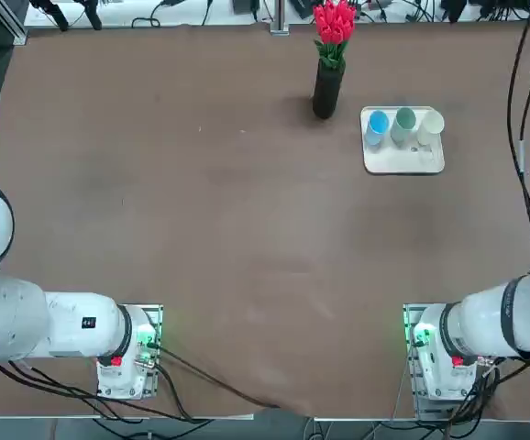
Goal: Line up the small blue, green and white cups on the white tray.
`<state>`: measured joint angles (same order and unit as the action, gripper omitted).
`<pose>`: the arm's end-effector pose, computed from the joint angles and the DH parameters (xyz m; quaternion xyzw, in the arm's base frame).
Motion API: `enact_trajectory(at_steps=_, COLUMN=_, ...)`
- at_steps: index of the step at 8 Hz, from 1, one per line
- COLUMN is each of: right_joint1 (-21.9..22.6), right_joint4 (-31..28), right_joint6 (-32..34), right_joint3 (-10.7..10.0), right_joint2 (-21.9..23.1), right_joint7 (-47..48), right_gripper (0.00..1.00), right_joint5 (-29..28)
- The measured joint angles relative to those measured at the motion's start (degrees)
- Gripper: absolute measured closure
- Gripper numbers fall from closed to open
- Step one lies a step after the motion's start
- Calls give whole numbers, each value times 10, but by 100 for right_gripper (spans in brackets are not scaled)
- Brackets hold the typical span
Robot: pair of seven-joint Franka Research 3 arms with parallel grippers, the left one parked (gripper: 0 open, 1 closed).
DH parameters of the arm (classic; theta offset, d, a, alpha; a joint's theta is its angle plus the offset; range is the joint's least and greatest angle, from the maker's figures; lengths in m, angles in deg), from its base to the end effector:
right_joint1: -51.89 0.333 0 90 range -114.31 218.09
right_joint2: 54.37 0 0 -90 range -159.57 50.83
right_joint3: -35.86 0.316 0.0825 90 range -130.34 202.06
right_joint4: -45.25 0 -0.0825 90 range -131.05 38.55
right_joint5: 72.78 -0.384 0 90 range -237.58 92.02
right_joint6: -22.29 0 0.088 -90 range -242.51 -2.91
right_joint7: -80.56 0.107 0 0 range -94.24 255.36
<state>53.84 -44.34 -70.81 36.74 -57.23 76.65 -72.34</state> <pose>0.5739 0.0274 0.6045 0.9982 0.0590 0.0056 0.0035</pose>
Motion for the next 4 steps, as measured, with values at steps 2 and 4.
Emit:
enact_trajectory(at_steps=2, right_joint1=-6, right_joint4=-54, right_joint6=-5, right_joint3=-8, right_joint2=43, right_joint7=-7, right_gripper=0, right_joint5=-2)
enact_trajectory(at_steps=4, right_joint1=-10, right_joint4=-69, right_joint6=-3, right_joint3=-9, right_joint2=50, right_joint7=-5, right_gripper=0, right_joint5=-2)
